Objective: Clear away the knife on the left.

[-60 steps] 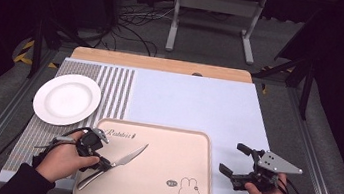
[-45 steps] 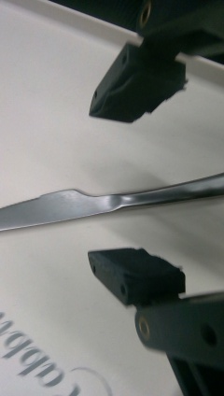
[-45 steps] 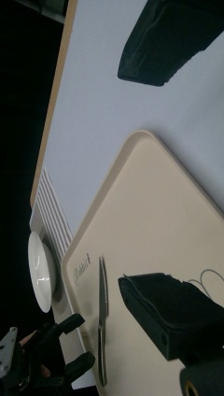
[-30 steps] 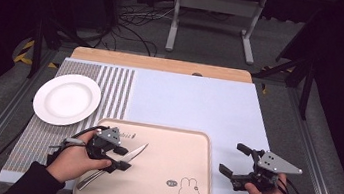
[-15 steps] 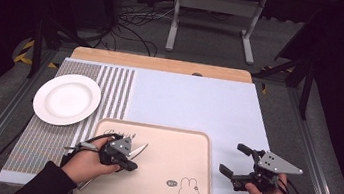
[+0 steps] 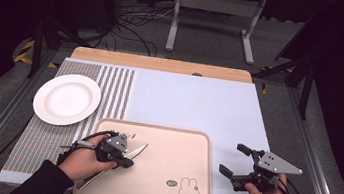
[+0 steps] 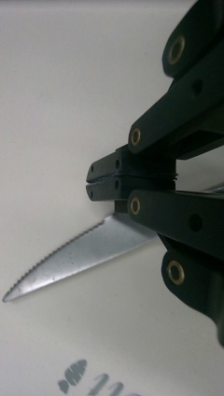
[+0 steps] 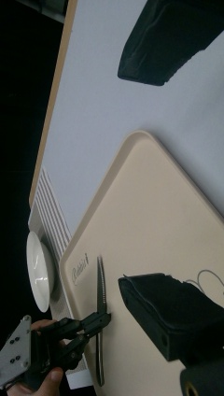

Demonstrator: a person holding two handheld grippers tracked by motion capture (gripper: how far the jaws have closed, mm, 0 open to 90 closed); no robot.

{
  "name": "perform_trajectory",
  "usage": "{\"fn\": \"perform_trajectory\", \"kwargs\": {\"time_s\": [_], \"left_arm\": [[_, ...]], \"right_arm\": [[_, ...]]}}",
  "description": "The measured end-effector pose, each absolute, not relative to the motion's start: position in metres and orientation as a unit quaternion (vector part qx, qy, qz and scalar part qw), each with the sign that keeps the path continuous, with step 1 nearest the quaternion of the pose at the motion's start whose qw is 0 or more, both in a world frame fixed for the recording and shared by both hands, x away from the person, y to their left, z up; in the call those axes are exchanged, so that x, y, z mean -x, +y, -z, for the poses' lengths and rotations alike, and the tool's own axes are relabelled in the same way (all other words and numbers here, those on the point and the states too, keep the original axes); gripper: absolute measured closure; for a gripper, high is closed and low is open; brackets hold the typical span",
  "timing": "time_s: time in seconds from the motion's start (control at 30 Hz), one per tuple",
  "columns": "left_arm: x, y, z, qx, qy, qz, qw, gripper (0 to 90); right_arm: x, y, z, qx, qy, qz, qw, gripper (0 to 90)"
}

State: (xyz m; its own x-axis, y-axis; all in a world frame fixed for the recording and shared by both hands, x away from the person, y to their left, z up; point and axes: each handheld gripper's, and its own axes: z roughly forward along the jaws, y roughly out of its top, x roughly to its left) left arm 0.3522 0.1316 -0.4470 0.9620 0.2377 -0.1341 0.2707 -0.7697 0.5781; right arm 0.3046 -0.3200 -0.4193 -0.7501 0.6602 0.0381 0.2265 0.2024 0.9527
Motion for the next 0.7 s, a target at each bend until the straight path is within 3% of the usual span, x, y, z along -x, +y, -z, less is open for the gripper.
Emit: {"fn": "perform_trajectory", "kwargs": {"time_s": [0.7], "left_arm": [[-0.354,0.163,0.445,-0.94,0.163,0.007,0.299,90.0]], "right_arm": [[-0.305,-0.319,0.42,-0.299,0.749,-0.559,0.192,3.0]]}}
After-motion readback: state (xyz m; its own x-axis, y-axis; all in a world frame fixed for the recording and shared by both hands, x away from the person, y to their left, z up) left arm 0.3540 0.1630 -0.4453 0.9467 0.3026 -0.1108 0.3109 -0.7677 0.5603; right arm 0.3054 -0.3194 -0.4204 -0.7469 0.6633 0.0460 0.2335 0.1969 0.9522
